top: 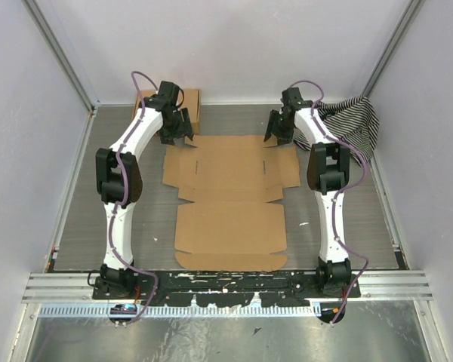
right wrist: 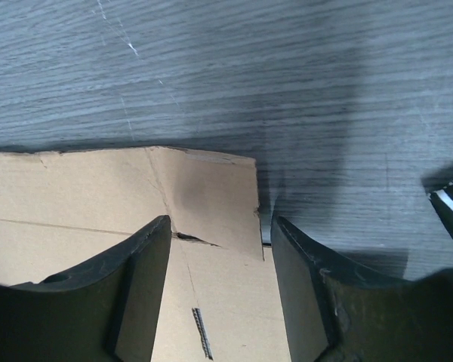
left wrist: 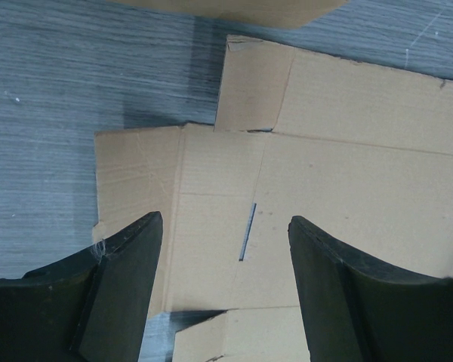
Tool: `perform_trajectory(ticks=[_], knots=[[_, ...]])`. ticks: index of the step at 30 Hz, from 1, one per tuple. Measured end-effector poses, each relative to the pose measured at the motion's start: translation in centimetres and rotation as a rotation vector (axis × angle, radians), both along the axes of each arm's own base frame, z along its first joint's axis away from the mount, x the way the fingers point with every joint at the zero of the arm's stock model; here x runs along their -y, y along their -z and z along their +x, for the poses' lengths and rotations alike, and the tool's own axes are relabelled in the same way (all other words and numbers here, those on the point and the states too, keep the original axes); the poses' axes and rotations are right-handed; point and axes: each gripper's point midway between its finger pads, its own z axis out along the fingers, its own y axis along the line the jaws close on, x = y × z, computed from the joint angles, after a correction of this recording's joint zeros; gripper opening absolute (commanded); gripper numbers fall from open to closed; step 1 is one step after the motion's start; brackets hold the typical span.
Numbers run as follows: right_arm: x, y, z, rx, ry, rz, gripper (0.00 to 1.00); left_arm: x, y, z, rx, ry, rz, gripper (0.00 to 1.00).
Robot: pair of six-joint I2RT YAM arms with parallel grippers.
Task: Fold the paper box
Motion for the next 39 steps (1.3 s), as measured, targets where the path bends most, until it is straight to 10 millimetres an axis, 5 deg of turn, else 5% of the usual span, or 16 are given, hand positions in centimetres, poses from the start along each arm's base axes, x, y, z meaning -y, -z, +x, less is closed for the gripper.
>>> perform_trajectory(ticks=[8,16,32,39], knots=[[-0.3,0.4,0.0,0.001,-0.012,-0.016,0.26,-0.2,2.5,0.7,-0.046,-0.008,0.021,0.73],[-0.2,0.3,0.1,0.008,-0.009,-0.021,0.1,-0.5,3.0,1.6,-0.043,-0.01,0.048,0.72],[0.0,-3.5,-1.3,0.084,-0.047,-0.12,0.08,-1.4,4.3,0.9,-0.078,0.004,0.076,0.72],[-0.3,-3.5,-1.4,0.089,-0.062,-0.135,0.08,-1.0,4.4,0.9,-0.079,0.015,0.058,0.72]])
